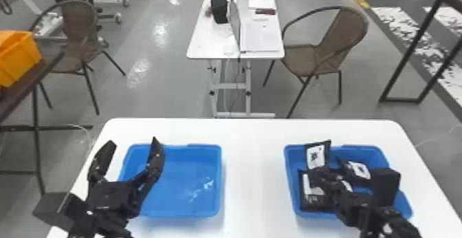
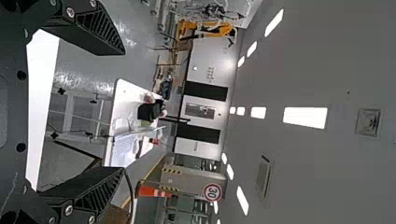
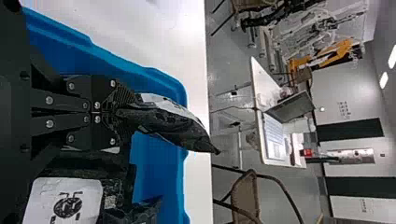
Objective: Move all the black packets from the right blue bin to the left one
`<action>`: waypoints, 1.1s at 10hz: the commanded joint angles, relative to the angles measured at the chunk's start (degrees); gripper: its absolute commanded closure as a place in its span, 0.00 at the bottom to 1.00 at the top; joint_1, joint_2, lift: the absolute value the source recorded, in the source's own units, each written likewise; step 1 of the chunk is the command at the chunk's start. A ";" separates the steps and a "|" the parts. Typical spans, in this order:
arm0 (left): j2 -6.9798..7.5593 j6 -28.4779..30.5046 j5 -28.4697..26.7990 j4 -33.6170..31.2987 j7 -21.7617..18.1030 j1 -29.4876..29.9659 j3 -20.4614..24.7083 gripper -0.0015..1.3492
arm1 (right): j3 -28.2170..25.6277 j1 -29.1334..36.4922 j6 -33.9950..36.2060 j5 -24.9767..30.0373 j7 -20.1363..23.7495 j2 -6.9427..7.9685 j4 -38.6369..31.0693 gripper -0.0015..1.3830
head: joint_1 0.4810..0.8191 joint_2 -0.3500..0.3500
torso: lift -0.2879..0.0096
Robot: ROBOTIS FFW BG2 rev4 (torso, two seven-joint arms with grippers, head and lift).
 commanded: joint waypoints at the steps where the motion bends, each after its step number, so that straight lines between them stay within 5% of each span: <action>1: -0.15 0.99 0.17 -0.18 0.09 -0.38 0.10 0.11 | 0.81 0.60 2.78 -4.90 2.16 -1.82 -6.41 0.84 | 0.63 0.55 | 0.97; 4: -0.15 2.84 4.22 -0.18 0.00 -2.32 0.10 0.11 | 7.22 -10.38 9.64 -9.47 16.39 -2.96 -6.76 0.84 | 0.63 0.64 | 0.97; 9: -0.15 7.15 20.65 -0.26 -0.53 -6.97 -4.12 0.11 | 17.68 -22.51 11.57 -16.85 28.70 -2.96 3.35 0.84 | 0.63 0.85 | 0.97; 11: 2.46 10.66 25.49 -0.09 -1.67 -8.73 -5.78 0.11 | 21.46 -25.24 11.57 -20.02 30.63 -2.52 6.78 0.84 | 0.63 0.86 | 0.97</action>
